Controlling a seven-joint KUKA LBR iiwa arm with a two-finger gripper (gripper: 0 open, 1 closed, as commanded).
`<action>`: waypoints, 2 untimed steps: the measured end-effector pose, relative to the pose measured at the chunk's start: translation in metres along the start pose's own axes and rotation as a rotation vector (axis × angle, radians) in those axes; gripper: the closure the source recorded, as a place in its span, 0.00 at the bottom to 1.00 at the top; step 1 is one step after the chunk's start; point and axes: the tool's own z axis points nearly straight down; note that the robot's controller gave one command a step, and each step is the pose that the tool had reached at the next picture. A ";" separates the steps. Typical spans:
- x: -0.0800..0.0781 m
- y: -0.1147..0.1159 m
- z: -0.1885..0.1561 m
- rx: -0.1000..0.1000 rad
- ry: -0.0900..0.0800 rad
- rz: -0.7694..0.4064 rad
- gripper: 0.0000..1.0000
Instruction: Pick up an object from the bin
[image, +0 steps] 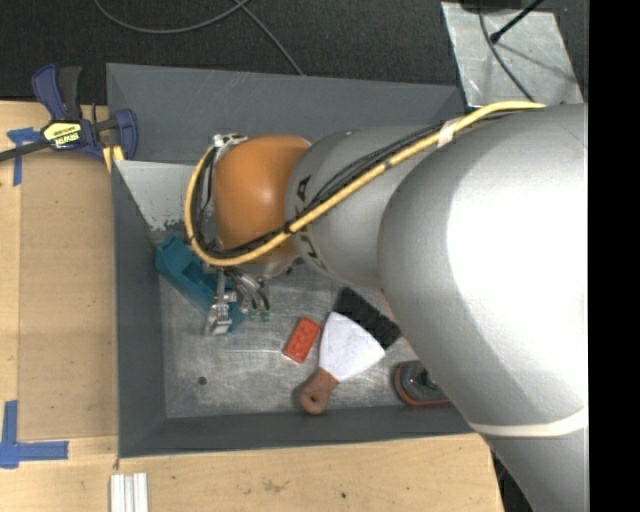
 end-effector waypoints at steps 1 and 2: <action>0.000 0.000 0.000 0.000 0.000 0.000 1.00; 0.000 0.000 0.000 0.000 0.000 0.000 1.00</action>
Offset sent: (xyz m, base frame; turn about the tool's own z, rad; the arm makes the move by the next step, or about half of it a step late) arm 0.0241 0.0088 0.0937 -0.0669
